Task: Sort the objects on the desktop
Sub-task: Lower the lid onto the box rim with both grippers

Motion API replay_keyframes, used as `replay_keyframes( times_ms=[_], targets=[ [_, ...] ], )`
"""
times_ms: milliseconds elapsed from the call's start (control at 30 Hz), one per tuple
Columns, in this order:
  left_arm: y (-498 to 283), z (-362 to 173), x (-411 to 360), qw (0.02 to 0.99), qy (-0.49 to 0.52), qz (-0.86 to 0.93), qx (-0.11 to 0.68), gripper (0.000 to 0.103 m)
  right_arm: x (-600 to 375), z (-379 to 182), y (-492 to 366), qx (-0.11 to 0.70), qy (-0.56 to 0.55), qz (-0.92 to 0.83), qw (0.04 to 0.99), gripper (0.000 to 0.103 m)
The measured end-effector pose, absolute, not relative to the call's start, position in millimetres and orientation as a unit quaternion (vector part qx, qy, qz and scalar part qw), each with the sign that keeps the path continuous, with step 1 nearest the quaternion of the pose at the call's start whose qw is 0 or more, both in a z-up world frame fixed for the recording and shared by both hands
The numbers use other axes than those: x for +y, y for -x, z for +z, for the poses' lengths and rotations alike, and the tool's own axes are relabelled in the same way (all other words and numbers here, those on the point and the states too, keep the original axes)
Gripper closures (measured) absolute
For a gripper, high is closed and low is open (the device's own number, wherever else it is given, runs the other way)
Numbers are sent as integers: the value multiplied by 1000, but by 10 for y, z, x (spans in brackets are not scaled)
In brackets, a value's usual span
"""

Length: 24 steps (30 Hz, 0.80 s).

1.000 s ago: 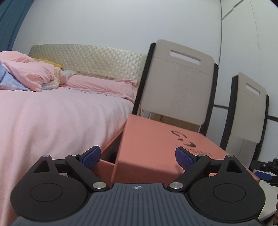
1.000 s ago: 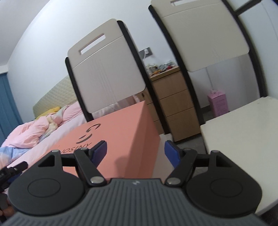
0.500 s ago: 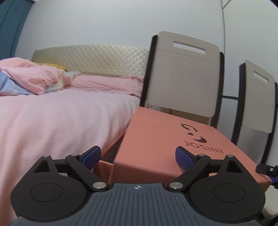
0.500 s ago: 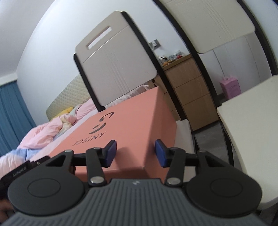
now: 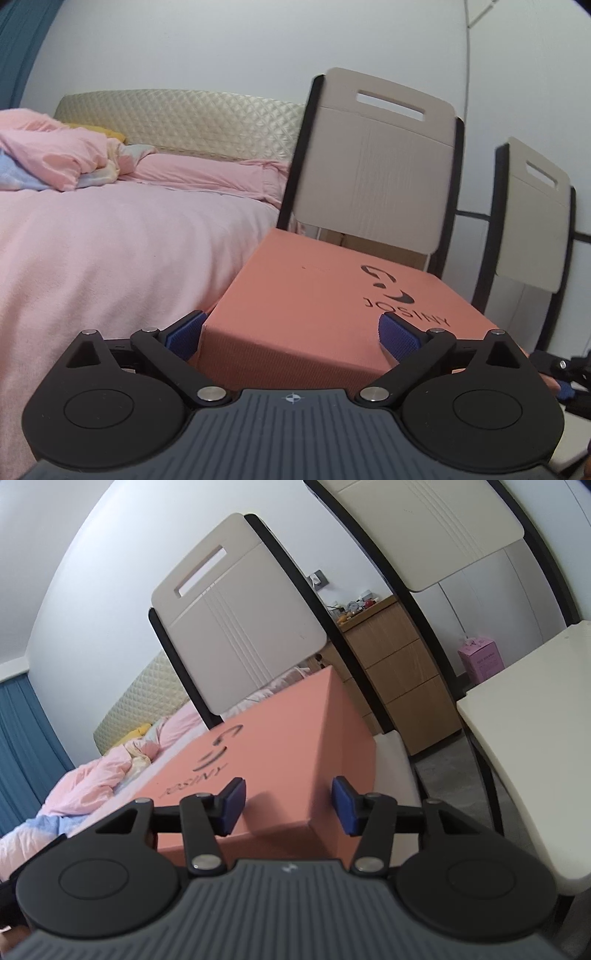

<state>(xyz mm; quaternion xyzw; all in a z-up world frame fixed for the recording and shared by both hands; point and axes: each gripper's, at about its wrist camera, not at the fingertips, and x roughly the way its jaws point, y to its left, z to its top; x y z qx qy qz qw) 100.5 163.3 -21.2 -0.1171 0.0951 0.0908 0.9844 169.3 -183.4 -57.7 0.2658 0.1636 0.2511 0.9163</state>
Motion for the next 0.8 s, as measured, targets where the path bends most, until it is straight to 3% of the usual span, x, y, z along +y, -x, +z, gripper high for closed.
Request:
replay_keyframes(
  times_ms=[200, 500, 600, 800],
  targets=[
    [-1159, -167, 1680, 983, 100, 120, 98, 4, -1669, -462, -1654, 124, -242, 257, 927, 50],
    [-1322, -141, 1674, 978, 76, 132, 141, 4, -1570, -505, -1859, 155, -248, 243, 925, 48],
    [-1352, -143, 1684, 977, 73, 125, 156, 3, -1628, -573, -1990, 176, -270, 259, 911, 42],
    [-1359, -159, 1683, 976, 69, 105, 177, 3, -1782, -614, -2093, 212, -296, 281, 888, 45]
  ],
)
